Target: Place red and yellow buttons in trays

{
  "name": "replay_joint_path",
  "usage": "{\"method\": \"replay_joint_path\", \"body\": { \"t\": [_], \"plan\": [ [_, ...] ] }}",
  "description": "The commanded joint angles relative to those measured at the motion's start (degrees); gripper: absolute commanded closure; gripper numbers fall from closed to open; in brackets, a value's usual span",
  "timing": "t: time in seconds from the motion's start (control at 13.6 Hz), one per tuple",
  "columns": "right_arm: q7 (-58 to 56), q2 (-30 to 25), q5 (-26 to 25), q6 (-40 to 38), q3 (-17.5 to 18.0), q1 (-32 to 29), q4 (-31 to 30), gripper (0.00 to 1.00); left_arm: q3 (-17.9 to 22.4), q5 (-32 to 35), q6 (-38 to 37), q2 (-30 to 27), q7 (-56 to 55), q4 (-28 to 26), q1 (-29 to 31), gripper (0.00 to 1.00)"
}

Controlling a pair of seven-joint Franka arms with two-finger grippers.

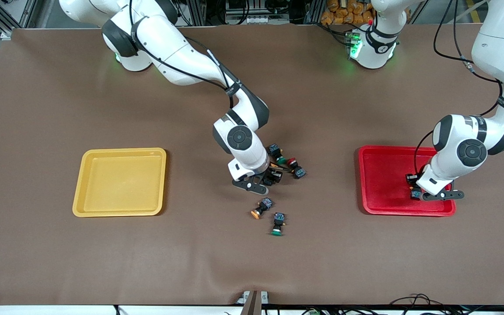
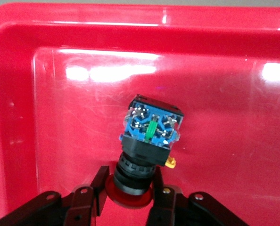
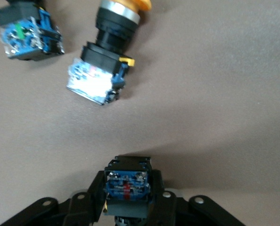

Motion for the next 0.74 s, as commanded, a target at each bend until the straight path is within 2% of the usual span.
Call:
{"method": "replay_joint_path", "body": {
  "t": [0.0, 0.07, 0.29, 0.44, 0.66],
  "plan": [
    [-0.30, 0.98, -1.08, -0.88, -0.64, -0.21, 1.96, 1.00, -0.55, 1.48, 0.30, -0.23, 0.19, 0.34, 0.15, 0.27],
    [-0.48, 0.46, -0.99, -2.28, -0.64, -0.65, 1.96, 1.00, -0.55, 1.48, 0.30, -0.50, 0.19, 0.34, 0.06, 0.18],
    [-3.45, -2.96, -0.82, -11.05, -0.29, -4.07, 2.04, 1.00, -1.51, 1.48, 0.12, -3.39, -0.33, 0.34, -0.56, 0.13],
    [-7.32, -5.69, -0.47, -16.24, 0.59, -7.49, 2.04, 1.00, -5.02, 0.87, -0.23, -5.41, -3.65, 0.34, -0.56, 0.10],
    [-15.29, -8.77, -0.12, -23.01, 0.86, -11.89, 2.04, 1.00, -10.20, 0.78, -0.40, -5.77, -15.76, 0.34, -0.64, 0.08]
  ]
}}
